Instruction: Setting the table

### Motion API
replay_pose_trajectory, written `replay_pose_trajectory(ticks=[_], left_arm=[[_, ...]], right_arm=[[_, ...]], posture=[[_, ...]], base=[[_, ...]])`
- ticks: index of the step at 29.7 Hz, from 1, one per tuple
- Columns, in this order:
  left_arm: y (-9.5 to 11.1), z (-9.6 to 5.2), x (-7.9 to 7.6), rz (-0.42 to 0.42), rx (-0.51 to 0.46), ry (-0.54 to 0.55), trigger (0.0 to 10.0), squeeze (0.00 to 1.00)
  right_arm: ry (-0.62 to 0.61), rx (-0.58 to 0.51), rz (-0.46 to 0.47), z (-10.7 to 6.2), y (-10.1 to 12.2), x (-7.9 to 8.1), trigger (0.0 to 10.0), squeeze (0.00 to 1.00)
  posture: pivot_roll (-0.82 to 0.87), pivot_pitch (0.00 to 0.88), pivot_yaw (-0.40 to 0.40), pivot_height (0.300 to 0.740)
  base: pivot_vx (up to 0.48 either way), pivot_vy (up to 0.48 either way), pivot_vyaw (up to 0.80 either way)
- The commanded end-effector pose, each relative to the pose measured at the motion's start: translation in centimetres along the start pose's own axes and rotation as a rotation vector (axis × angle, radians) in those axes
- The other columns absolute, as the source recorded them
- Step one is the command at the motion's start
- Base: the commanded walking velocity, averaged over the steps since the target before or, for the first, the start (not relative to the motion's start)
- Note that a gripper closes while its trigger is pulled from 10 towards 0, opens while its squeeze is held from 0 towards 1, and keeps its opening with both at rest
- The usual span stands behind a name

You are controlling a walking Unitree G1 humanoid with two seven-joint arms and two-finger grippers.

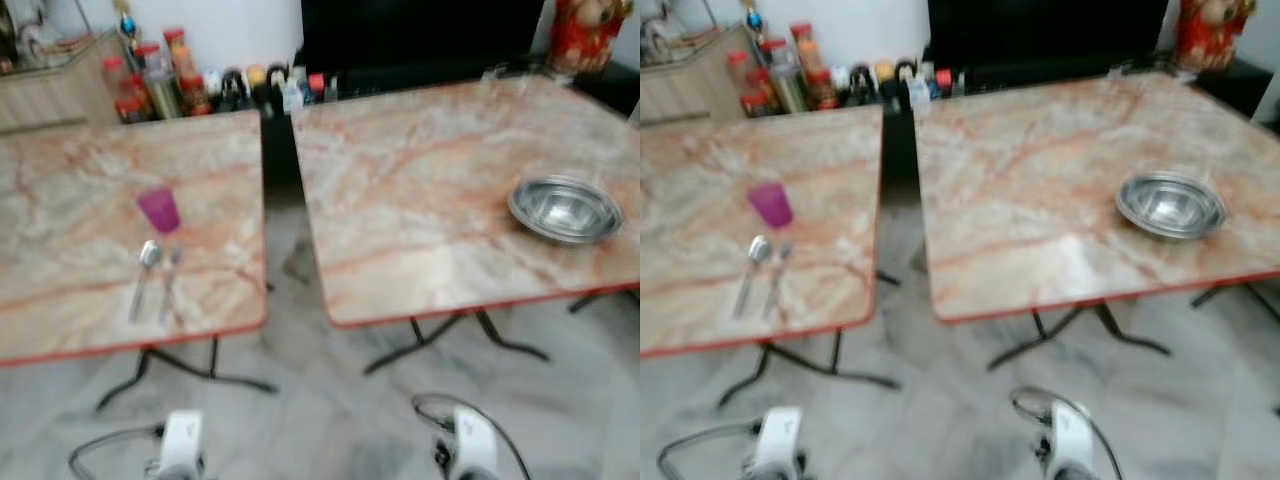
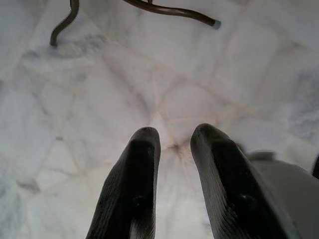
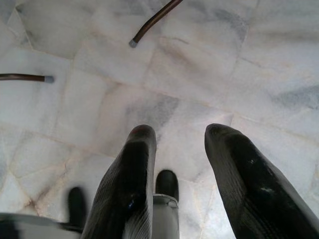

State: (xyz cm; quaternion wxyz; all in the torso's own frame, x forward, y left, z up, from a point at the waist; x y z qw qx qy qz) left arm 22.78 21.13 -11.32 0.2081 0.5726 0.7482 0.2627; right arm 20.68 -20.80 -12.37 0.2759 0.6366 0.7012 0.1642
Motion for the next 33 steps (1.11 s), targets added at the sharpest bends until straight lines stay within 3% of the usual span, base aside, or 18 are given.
replay_pose_trajectory(ticks=[1, 24, 33], left_arm=[[-0.26, -0.07, 1.16, 0.000, 0.011, 0.027, 10.0, 0.00], [-0.20, -0.07, 0.99, 0.005, 0.007, 0.022, 10.0, 0.00], [0.13, -0.05, 0.90, 0.005, -0.012, 0.021, 10.0, 0.00]], right_arm=[[0.022, -0.021, 0.007, 0.14, 0.89, 1.10, 10.0, 0.00], [0.029, -0.021, 0.002, 0.12, 0.84, 1.29, 10.0, 0.00], [0.034, -0.021, -0.004, 0.10, 0.77, 1.38, 10.0, 0.00]], posture=[[0.00, 0.000, 0.056, 0.740], [0.00, 0.000, 0.056, 0.740], [0.01, 0.000, 0.057, 0.740]], base=[[0.000, 0.454, 0.00], [0.000, 0.450, 0.00], [0.000, 0.000, 0.00]])
Point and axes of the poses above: a point about 5 cm out from each wrist's last joint towards the gripper, its own z axis pointing out of the wrist towards the gripper, its own y axis along the axis of the wrist's last joint, x = y × z, the point moved 5 cm from there along z, pointing out of the wrist towards the gripper, and after that the axes turned 14 degrees about -z, right-handed, at the moved point
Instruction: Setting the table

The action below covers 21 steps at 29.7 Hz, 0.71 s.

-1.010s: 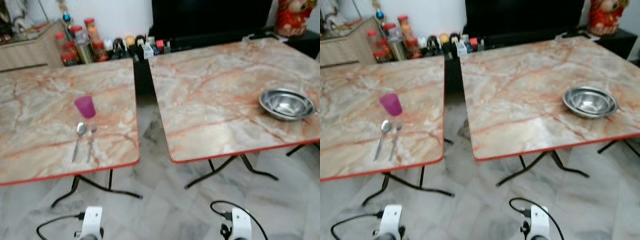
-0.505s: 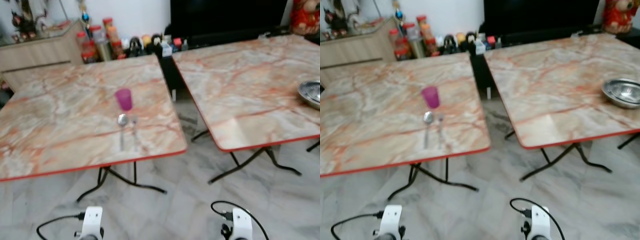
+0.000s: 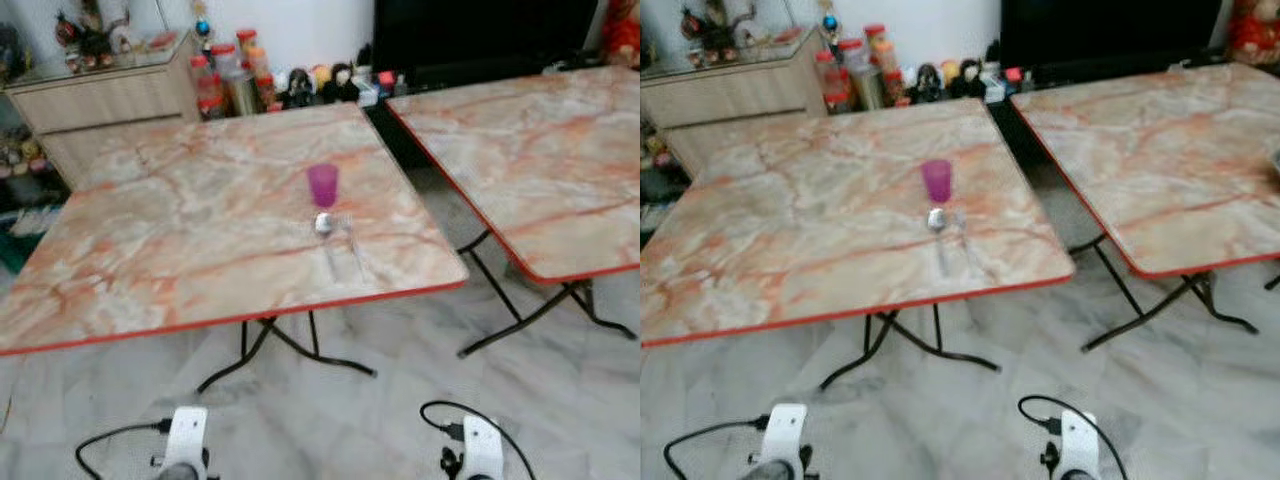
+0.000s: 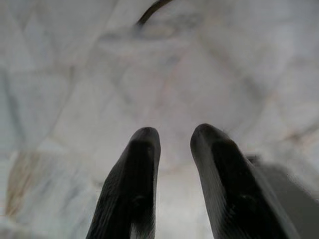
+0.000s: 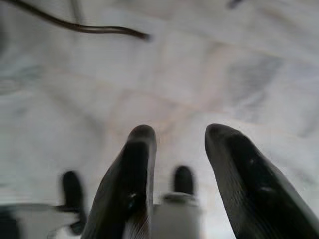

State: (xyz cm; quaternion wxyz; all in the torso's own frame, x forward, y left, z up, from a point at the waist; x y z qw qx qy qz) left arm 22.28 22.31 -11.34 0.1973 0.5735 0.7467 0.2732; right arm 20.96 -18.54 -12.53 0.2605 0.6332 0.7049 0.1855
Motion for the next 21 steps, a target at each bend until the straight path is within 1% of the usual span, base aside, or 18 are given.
replay_pose_trajectory(ticks=[1, 15, 21], left_arm=[[0.31, 0.05, -0.37, -0.010, -0.010, -0.006, 10.0, 0.00], [0.30, 0.08, -0.38, -0.024, -0.003, -0.003, 10.0, 0.00], [0.31, 0.07, -0.44, -0.018, -0.006, -0.001, 10.0, 0.00]], right_arm=[[-0.017, -0.010, -0.012, 0.04, 0.36, -0.85, 10.0, 0.00], [-0.013, -0.023, -0.027, 0.11, 0.81, -0.66, 10.0, 0.00], [-0.011, -0.030, -0.036, 0.12, 0.95, -0.62, 10.0, 0.00]], posture=[[0.01, 0.000, 0.057, 0.740], [0.01, 0.000, 0.056, 0.740], [0.01, 0.000, 0.056, 0.740]], base=[[0.000, 0.000, 0.00], [0.000, 0.000, 0.00], [0.000, 0.000, 0.66]])
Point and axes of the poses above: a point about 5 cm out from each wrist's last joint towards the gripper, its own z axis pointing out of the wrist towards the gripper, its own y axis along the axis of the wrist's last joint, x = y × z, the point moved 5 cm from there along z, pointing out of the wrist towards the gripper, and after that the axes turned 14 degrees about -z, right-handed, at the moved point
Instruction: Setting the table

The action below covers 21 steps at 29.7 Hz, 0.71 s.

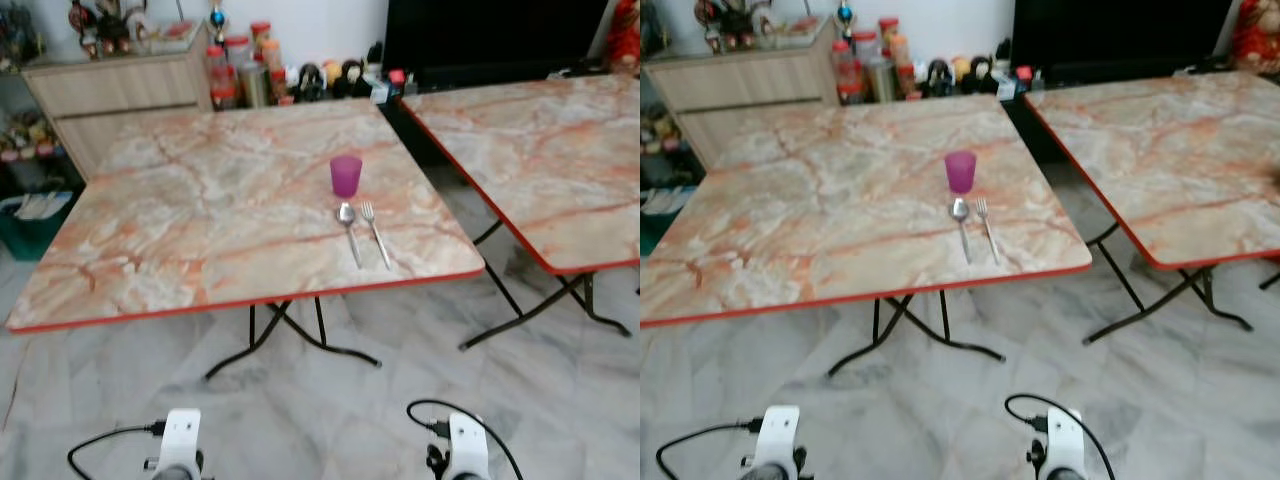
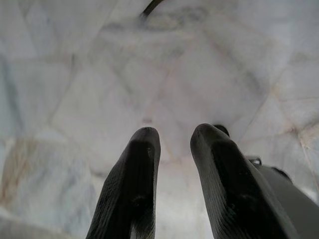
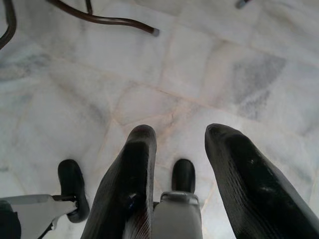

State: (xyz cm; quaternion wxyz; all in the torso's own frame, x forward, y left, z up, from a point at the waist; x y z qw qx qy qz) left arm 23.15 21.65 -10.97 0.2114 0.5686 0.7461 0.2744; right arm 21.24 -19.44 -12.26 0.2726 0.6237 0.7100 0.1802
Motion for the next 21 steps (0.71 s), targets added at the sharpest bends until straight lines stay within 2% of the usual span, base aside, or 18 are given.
replay_pose_trajectory(ticks=[1, 8, 13, 21], left_arm=[[-0.47, -0.07, 0.41, -0.001, 0.015, 0.017, 10.0, 0.00], [-0.44, -0.07, 0.47, 0.005, 0.014, 0.021, 10.0, 0.00], [-0.28, -0.05, 0.67, 0.010, 0.011, 0.026, 10.0, 0.00], [-0.21, -0.03, 0.55, 0.014, 0.009, 0.023, 10.0, 0.00]], right_arm=[[0.006, -0.017, 0.000, 0.11, 0.64, 0.32, 10.0, 0.00], [0.005, -0.015, 0.015, 0.10, 0.57, 0.31, 10.0, 0.00], [0.008, -0.015, -0.003, 0.08, 0.53, 0.43, 10.0, 0.00], [0.004, -0.014, 0.015, 0.05, 0.39, 0.34, 10.0, 0.00]], posture=[[0.01, 0.000, 0.057, 0.740], [0.01, 0.000, 0.057, 0.740], [0.01, 0.000, 0.063, 0.740], [0.01, 0.000, 0.063, 0.740]], base=[[0.000, 0.000, 0.00], [0.000, 0.000, 0.00], [0.258, 0.000, 0.19], [0.282, 0.000, 0.00]])
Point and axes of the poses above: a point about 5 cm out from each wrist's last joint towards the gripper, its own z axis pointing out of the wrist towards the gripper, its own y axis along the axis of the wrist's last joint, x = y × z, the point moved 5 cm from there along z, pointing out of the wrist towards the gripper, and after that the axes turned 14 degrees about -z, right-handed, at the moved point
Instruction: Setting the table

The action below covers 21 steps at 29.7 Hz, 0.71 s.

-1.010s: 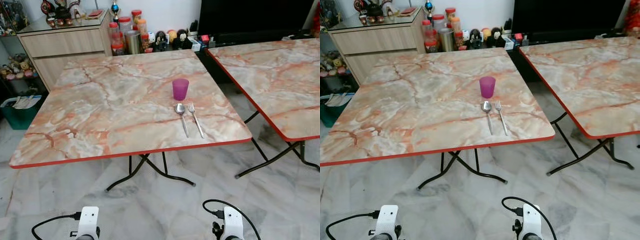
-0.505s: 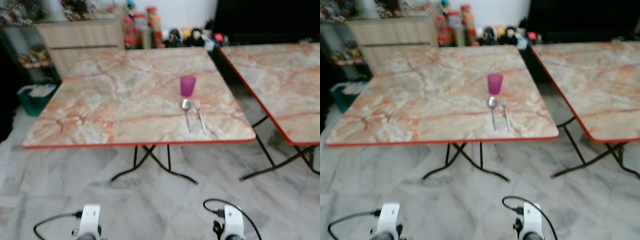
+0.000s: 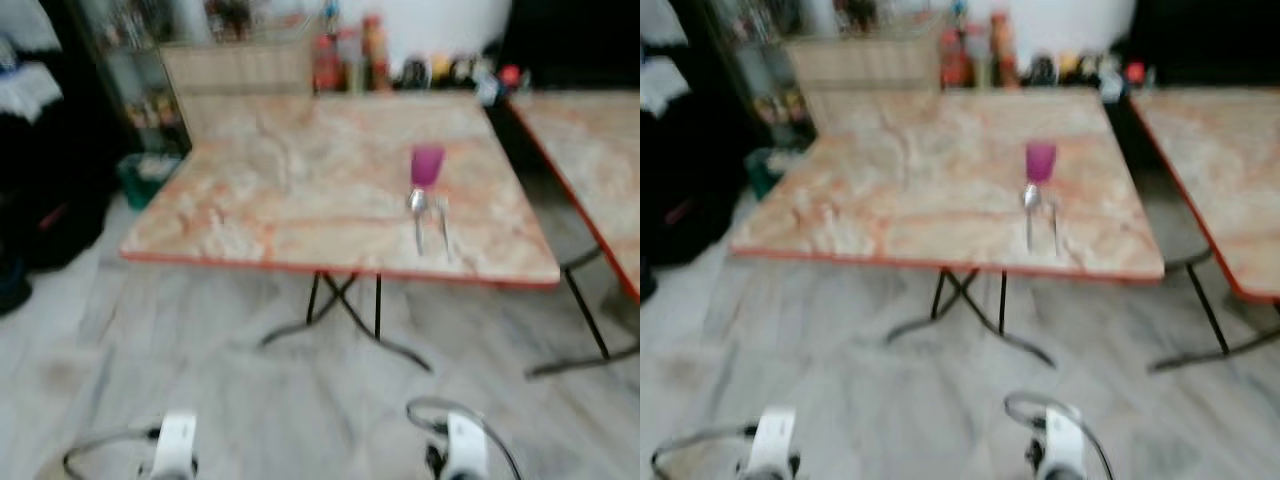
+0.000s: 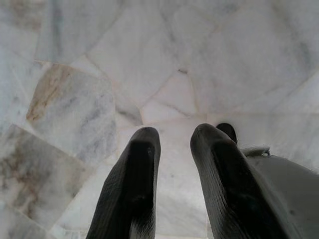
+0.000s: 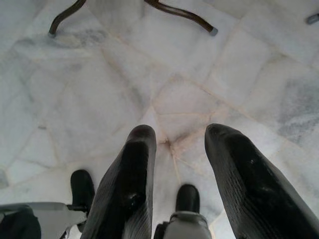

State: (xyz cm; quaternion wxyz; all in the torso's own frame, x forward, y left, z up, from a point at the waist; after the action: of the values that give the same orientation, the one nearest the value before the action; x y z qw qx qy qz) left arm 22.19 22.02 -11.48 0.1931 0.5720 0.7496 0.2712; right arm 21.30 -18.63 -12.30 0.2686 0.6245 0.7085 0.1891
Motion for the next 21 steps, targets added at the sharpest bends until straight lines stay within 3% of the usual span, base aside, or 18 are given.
replay_pose_trajectory(ticks=[1, 21], left_arm=[[0.76, 0.11, -0.06, 0.004, -0.020, 0.000, 10.0, 0.00], [0.76, 0.10, -0.17, -0.003, -0.022, -0.004, 10.0, 0.00]], right_arm=[[-0.012, -0.006, 0.006, 0.04, 0.24, -0.46, 10.0, 0.00], [-0.015, -0.002, 0.003, 0.06, 0.26, -0.64, 10.0, 0.00]], posture=[[0.01, 0.000, 0.063, 0.740], [0.01, 0.000, 0.057, 0.740]], base=[[0.285, 0.000, 0.00], [0.290, 0.000, 0.00]])
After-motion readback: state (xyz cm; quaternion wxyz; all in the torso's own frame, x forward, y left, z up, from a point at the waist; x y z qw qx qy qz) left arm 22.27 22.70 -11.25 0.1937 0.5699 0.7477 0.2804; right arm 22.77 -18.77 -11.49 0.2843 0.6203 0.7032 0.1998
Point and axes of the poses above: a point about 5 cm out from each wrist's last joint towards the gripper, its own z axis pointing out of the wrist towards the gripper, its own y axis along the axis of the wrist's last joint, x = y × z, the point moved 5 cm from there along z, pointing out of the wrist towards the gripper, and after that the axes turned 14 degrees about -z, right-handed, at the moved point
